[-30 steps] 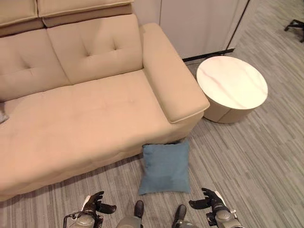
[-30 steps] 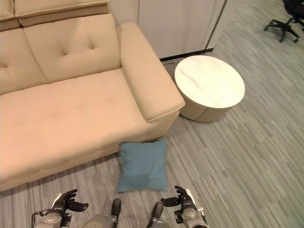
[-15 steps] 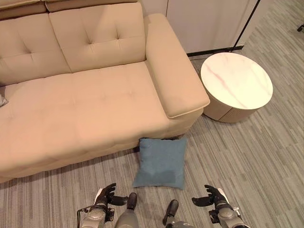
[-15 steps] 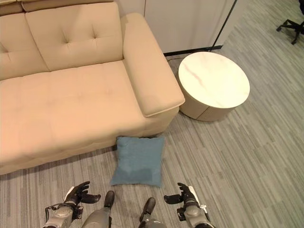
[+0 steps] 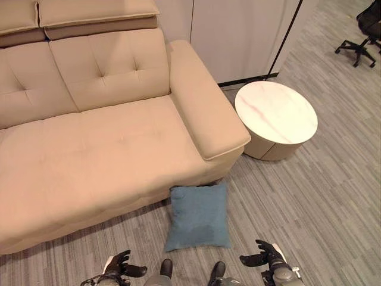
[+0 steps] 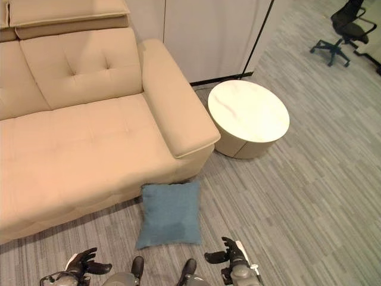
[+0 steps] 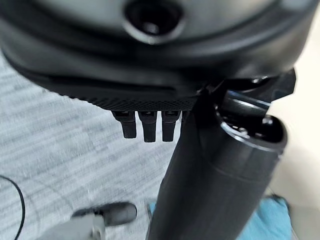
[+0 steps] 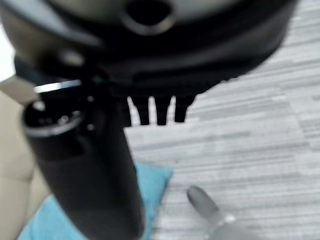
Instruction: Pick up all the scattered cushions and arrange them neatly on the sofa.
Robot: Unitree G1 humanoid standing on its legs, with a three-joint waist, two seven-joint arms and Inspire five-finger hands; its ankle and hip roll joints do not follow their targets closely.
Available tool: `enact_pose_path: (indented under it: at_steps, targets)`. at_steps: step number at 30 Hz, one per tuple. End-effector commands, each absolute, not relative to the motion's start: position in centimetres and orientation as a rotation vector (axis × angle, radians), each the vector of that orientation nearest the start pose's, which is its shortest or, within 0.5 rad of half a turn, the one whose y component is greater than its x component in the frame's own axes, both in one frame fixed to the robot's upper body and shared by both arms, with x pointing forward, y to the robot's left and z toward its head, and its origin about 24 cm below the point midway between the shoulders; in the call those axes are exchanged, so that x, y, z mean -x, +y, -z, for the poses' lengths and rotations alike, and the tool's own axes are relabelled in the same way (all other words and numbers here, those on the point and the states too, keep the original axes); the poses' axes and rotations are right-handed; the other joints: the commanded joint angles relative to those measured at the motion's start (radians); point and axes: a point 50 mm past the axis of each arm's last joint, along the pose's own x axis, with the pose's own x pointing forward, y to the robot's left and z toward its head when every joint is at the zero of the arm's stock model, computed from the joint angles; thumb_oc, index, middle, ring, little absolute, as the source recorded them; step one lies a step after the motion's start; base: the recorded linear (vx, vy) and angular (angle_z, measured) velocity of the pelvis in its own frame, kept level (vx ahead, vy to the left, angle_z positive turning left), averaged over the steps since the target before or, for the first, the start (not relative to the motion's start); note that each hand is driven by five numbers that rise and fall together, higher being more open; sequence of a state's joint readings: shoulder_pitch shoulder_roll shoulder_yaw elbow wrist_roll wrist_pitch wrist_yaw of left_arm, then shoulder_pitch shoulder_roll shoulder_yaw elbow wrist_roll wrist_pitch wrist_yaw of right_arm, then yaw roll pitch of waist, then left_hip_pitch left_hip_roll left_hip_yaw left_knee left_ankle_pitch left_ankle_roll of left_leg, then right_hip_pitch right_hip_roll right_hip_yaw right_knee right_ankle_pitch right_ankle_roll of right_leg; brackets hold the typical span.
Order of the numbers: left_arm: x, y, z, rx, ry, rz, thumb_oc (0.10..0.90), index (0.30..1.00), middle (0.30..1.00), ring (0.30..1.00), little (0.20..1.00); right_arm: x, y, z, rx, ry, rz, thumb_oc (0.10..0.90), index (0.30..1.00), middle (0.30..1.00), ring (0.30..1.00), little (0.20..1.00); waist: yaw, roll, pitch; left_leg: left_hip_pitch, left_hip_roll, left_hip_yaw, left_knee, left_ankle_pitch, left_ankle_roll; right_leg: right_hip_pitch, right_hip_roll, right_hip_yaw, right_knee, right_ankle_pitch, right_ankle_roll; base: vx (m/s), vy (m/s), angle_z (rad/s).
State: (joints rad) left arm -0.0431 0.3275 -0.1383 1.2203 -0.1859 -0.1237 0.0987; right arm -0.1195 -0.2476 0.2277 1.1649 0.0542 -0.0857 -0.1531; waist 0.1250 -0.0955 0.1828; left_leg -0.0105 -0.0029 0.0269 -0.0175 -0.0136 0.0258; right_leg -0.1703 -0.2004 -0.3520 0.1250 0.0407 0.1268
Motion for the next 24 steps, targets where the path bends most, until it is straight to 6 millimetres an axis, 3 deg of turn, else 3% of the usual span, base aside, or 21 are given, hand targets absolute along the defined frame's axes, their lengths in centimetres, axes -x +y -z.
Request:
enact_pose_path:
  at_steps: [1,4,11,14,15,18,24]
  targets:
    - [-13.5,26.8,13.6,-0.279,0.966,-0.251,0.800,0.900,0.900,0.900,0.900,-17.9,-24.8,12.1,0.433,0.852,0.145,0.800,0.900,0.900,0.900,0.900,0.019,0.018,0.005,-0.020,-0.006,-0.052,0.085,-0.087,-0.035,0.002,-0.014,0.026,-0.005,0.019,0.055,0.08,-0.057,0.38]
    - [-15.2,26.0,13.1,-0.266,0.903,-0.229,0.800,0.900,0.900,0.900,0.900,-17.5,-25.3,12.2,0.445,0.863,0.154,0.800,0.900,0.900,0.900,0.900,0.017,0.010,0.001,-0.034,-0.001,-0.090,0.084,-0.079,-0.062,0.016,0.010,0.026,-0.020,0.003,0.043,0.09,-0.188,0.62]
    - [-15.6,24.8,13.3,-0.270,0.903,-0.181,0.800,0.900,0.900,0.900,0.900,-17.6,-25.5,12.0,0.434,0.844,0.172,0.800,0.900,0.900,0.900,0.900,-0.003,0.013,-0.013,-0.074,0.040,-0.091,0.101,-0.060,-0.109,0.071,0.039,-0.019,-0.106,-0.024,0.012,0.05,-0.168,0.46]
    - [-16.3,23.9,13.2,-0.255,0.881,-0.158,0.800,0.900,0.900,0.900,0.900,-17.8,-26.2,11.6,0.436,0.825,0.191,0.800,0.900,0.900,0.900,0.900,-0.024,0.024,0.005,-0.134,0.085,-0.008,0.203,-0.051,-0.132,0.103,0.045,-0.057,-0.123,-0.045,-0.013,-0.02,-0.123,0.69]
    - [-16.7,23.6,13.1,-0.248,0.868,-0.150,0.800,0.900,0.900,0.900,0.900,-17.9,-26.7,11.4,0.439,0.827,0.205,0.800,0.900,0.900,0.900,0.900,-0.029,0.031,0.014,-0.169,0.108,0.034,0.213,-0.033,-0.128,0.114,0.044,-0.074,-0.134,-0.056,-0.017,-0.02,-0.008,0.57]
    - [-16.7,23.5,13.1,-0.257,0.872,-0.138,0.800,0.900,0.900,0.900,0.900,-17.6,-27.0,11.5,0.437,0.840,0.222,0.800,0.900,0.900,0.900,0.900,-0.031,0.036,0.015,-0.213,0.120,0.084,0.170,0.014,-0.127,0.128,0.049,-0.089,-0.143,-0.060,-0.018,0.04,0.021,0.28]
    - [-16.1,24.2,13.2,-0.261,0.890,-0.159,0.800,0.900,0.900,0.900,0.900,-17.9,-26.3,11.6,0.422,0.839,0.196,0.800,0.900,0.900,0.900,0.900,-0.024,0.031,0.014,-0.199,0.115,0.089,0.144,0.003,-0.115,0.104,0.053,-0.053,-0.103,-0.072,-0.013,0.07,0.061,-0.07]
